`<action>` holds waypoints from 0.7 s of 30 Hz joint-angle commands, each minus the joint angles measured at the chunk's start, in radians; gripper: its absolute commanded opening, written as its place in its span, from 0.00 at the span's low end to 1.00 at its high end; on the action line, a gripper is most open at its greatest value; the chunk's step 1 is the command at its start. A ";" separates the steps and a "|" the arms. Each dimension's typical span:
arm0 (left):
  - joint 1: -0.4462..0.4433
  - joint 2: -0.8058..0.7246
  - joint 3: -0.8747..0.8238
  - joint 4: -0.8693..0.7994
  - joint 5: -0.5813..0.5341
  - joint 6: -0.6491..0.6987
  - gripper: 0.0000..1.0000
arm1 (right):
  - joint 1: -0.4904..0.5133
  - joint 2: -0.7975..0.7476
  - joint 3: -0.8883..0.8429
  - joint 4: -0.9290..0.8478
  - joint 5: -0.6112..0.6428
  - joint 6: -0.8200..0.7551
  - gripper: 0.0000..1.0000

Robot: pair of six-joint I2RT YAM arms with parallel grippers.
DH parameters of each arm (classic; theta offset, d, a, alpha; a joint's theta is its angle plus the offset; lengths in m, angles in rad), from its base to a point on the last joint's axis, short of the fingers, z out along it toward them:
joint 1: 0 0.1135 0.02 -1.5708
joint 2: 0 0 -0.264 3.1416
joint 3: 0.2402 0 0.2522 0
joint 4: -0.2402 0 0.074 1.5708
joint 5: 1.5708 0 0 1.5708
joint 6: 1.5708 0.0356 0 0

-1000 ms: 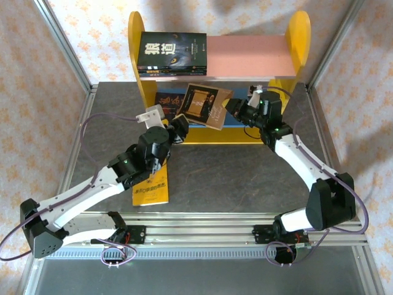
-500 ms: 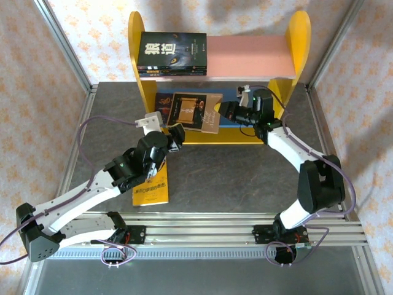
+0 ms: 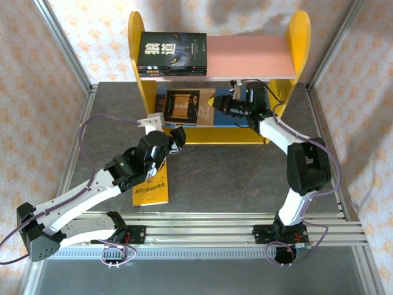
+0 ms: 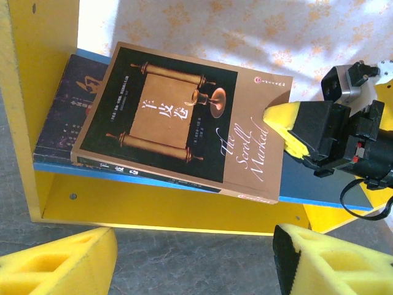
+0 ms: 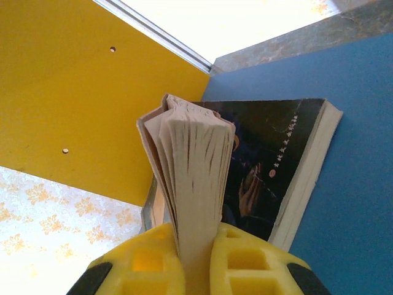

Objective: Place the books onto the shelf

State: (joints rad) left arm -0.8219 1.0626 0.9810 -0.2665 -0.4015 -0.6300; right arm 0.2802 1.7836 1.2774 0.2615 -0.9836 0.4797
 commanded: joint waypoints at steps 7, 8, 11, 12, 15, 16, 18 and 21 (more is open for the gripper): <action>0.013 -0.024 0.013 -0.035 -0.002 0.008 0.68 | -0.006 0.041 0.108 0.059 -0.093 -0.030 0.00; 0.013 -0.024 0.013 -0.034 -0.002 0.007 0.68 | -0.007 0.045 0.111 0.055 -0.095 -0.032 0.00; 0.013 -0.023 0.014 -0.034 0.003 0.006 0.68 | -0.007 0.054 0.122 0.053 -0.100 -0.031 0.00; 0.013 -0.021 0.017 -0.034 0.002 0.006 0.68 | -0.007 0.058 0.124 0.053 -0.101 -0.029 0.00; 0.015 -0.017 0.022 -0.034 0.004 0.006 0.68 | -0.007 0.069 0.133 0.054 -0.104 -0.026 0.00; 0.014 -0.016 0.021 -0.034 0.004 0.004 0.68 | -0.007 0.071 0.133 0.057 -0.104 -0.024 0.00; 0.014 -0.016 0.018 -0.030 0.007 0.003 0.68 | -0.006 0.077 0.134 0.072 -0.106 -0.010 0.00; 0.015 -0.016 0.017 -0.027 0.010 0.000 0.69 | -0.005 0.086 0.135 0.088 -0.111 0.002 0.00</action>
State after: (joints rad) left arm -0.8154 1.0550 0.9810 -0.2810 -0.3962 -0.6300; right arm 0.2783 1.8610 1.3689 0.2691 -1.0595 0.4713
